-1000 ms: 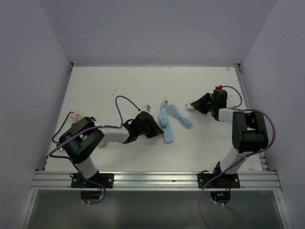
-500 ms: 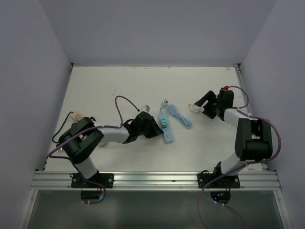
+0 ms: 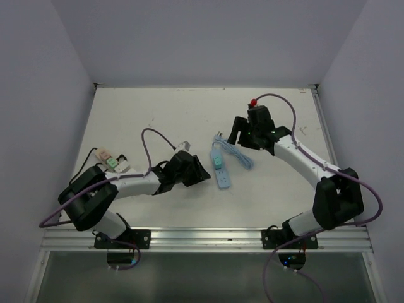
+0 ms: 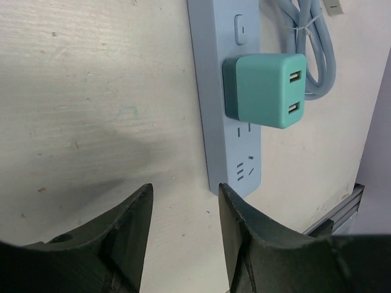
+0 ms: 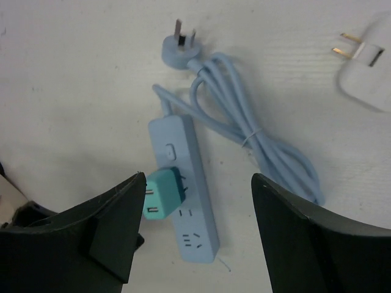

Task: Pull the plug off the socket

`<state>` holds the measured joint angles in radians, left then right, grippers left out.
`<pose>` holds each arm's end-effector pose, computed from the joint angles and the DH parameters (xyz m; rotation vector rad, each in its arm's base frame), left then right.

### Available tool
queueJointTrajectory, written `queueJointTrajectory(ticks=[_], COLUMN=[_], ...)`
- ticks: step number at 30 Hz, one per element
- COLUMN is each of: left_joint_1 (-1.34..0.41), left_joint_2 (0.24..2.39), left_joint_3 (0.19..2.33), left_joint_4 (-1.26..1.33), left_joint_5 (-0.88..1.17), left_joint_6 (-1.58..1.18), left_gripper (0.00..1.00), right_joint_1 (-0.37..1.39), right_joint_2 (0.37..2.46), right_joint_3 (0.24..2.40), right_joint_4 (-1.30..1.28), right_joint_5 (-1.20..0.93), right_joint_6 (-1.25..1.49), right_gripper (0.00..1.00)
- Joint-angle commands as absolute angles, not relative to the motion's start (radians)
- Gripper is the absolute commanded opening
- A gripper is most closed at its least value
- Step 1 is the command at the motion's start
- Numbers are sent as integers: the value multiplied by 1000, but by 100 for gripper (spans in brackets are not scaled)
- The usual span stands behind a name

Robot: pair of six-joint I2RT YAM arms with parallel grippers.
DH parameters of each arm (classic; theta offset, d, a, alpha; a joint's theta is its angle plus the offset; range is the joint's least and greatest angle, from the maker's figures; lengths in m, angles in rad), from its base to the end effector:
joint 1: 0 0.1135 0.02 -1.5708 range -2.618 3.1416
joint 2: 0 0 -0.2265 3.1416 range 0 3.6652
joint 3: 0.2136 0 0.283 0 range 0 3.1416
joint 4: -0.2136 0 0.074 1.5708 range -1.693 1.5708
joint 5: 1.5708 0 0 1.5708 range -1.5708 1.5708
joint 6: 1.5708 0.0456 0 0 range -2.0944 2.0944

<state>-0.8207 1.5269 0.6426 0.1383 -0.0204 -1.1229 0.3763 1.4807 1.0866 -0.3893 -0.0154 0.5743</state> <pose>0.2185 -0.2332 0.0827 -0.3897 2.4852 -0.8945 0.3371 0.1340 0.2039 0.2302 2.3951 0.4738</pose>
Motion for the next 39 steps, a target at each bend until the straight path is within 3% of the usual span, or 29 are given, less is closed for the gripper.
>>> queueJointTrajectory(ticks=[1,11,16,18,27,30,33,36,39], left_joint_1=[-822,-813,-804,-801,-796,-796,-795,-796,-795], left_joint_2=[1450,1355,1325,1325,1348,1361,1367,1379,1402], left_joint_3=[601,496,477,474,469,476,486,502,520], left_joint_4=[132,150,156,166,213,227,239,247,252], left_joint_5=[-72,-78,-86,-81,-49,-29,-22,-9,-5], left_joint_6=[-1108,-1132,-1131,-1127,-1111,-1101,-1097,-1095,-1094], left_gripper=[51,61,77,77,76,76,76,76,76], right_joint_1=[481,721,761,765,770,772,769,761,744], right_joint_2=[1482,1686,1764,1784,1809,1804,1780,1744,1701], right_joint_3=[1163,1316,1368,1367,1335,1318,1293,1250,1191], right_joint_4=[-532,-653,-712,-706,-644,-627,-611,-563,-491], right_joint_5=[84,219,294,293,270,250,227,189,132], right_joint_6=[558,555,572,577,584,594,607,632,673], right_gripper=[73,72,69,66,40,28,10,2,0])
